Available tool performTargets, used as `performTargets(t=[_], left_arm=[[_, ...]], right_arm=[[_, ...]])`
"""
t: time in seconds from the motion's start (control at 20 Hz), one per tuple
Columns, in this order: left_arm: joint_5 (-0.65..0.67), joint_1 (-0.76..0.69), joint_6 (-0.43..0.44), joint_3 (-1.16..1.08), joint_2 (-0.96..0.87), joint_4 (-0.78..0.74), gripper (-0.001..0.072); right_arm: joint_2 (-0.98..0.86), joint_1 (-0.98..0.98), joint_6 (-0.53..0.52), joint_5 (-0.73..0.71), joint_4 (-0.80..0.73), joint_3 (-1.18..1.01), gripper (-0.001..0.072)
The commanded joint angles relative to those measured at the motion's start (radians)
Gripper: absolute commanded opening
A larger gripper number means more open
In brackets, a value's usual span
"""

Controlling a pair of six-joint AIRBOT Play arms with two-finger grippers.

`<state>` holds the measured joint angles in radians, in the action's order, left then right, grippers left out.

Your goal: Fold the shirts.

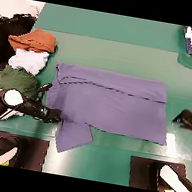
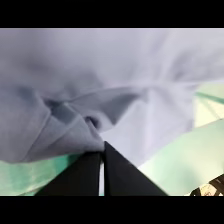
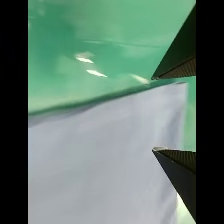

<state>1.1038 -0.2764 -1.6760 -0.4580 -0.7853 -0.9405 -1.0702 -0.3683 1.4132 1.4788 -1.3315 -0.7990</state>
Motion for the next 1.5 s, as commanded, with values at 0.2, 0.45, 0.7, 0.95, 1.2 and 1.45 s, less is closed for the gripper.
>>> performTargets(t=[0.2, 0.45, 0.7, 0.95, 1.2, 1.45], left_arm=[[-0.018, 0.000, 0.034, -0.029, 0.001, 0.014, 0.0026], [-0.016, 0.000, 0.037, -0.030, 0.001, 0.006, 0.0025], [0.054, 0.000, 0.034, -0.031, 0.055, -0.015, 0.0023], [0.072, 0.000, -0.026, -0.090, 0.164, -0.056, 0.0024], [-0.076, 0.000, -0.048, -0.246, 0.104, -0.241, 0.0024], [-0.220, 0.001, -0.045, -0.385, -0.138, -0.365, 0.0026]], right_arm=[[0.017, -0.090, 0.008, -0.067, -0.011, 0.278, 0.0441], [0.018, -0.090, 0.007, -0.129, 0.075, 0.294, 0.0181], [0.077, -0.090, -0.027, -0.093, 0.074, 0.293, 0.0015], [0.254, -0.090, -0.026, -0.038, 0.085, 0.234, 0.0014], [0.182, 0.034, -0.003, -0.074, 0.108, 0.014, 0.0014], [-0.061, 0.177, 0.040, -0.145, 0.109, -0.230, 0.0014]])
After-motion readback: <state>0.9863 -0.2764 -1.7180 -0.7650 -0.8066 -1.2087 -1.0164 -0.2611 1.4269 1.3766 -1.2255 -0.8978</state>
